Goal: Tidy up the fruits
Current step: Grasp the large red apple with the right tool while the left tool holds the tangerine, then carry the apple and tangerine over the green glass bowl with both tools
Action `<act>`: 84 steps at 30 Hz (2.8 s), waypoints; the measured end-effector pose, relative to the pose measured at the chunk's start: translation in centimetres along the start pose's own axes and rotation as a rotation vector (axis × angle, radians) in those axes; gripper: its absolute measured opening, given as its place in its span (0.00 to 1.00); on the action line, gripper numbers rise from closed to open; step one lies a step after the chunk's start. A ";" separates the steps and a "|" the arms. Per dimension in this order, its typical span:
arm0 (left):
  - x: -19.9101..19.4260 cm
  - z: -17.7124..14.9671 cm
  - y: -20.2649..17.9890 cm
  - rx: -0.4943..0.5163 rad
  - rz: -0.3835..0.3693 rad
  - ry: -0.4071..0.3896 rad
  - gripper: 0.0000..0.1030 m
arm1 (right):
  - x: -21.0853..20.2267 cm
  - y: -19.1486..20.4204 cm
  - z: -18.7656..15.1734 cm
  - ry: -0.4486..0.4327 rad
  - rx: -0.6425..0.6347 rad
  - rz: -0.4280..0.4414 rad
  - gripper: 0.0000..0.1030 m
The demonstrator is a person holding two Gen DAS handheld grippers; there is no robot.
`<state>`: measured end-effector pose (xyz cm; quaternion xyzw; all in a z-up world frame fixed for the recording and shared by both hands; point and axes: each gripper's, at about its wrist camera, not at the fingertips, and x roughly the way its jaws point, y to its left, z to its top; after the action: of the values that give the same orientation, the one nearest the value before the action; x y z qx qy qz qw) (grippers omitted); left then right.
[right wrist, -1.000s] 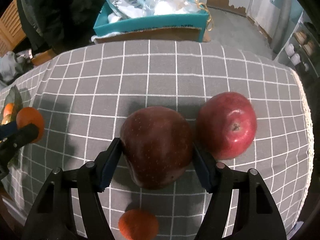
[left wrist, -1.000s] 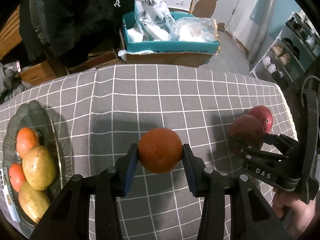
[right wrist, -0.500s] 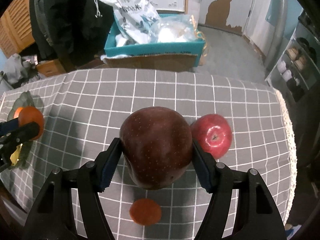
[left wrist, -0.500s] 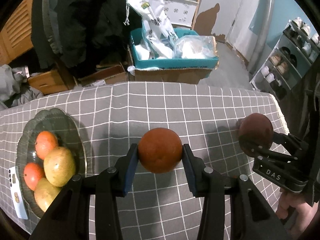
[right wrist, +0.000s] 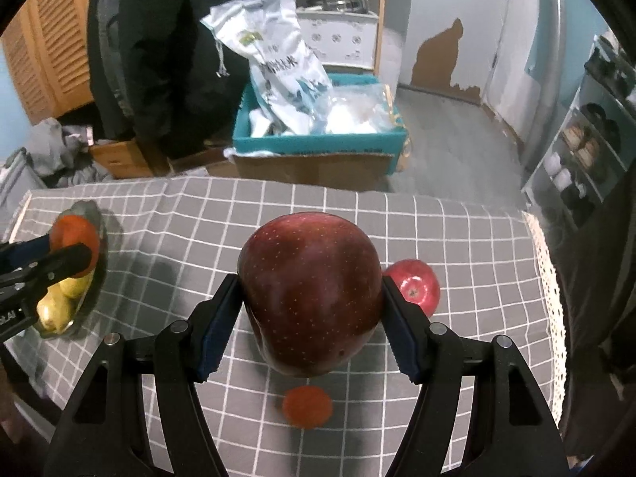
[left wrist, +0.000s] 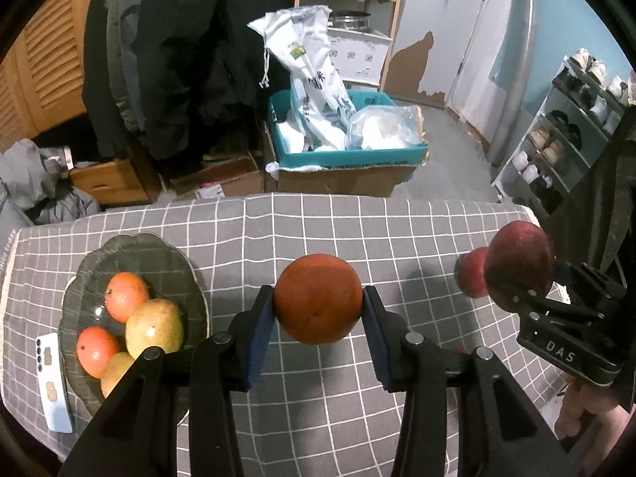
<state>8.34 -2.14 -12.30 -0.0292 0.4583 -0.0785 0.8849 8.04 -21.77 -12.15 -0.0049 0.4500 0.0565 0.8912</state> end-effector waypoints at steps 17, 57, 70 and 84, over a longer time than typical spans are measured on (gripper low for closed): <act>-4.6 -0.6 2.9 -0.032 0.035 -0.078 0.43 | -5.5 4.2 1.1 -0.107 -0.069 0.056 0.67; -6.4 -2.6 18.2 -0.258 0.195 -0.084 0.43 | -0.4 19.9 5.2 -0.066 -0.245 0.257 0.67; -1.9 -3.5 21.8 -0.310 0.190 0.008 0.43 | 4.7 24.2 5.9 0.024 -0.274 0.323 0.67; 2.7 -4.8 23.9 -0.372 0.180 0.105 0.43 | 10.4 26.3 5.1 0.138 -0.283 0.349 0.67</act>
<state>8.70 21.06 -20.21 -0.1469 0.5113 0.0852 0.8425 15.45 5.71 -16.35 -0.0558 0.4913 0.2718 0.8256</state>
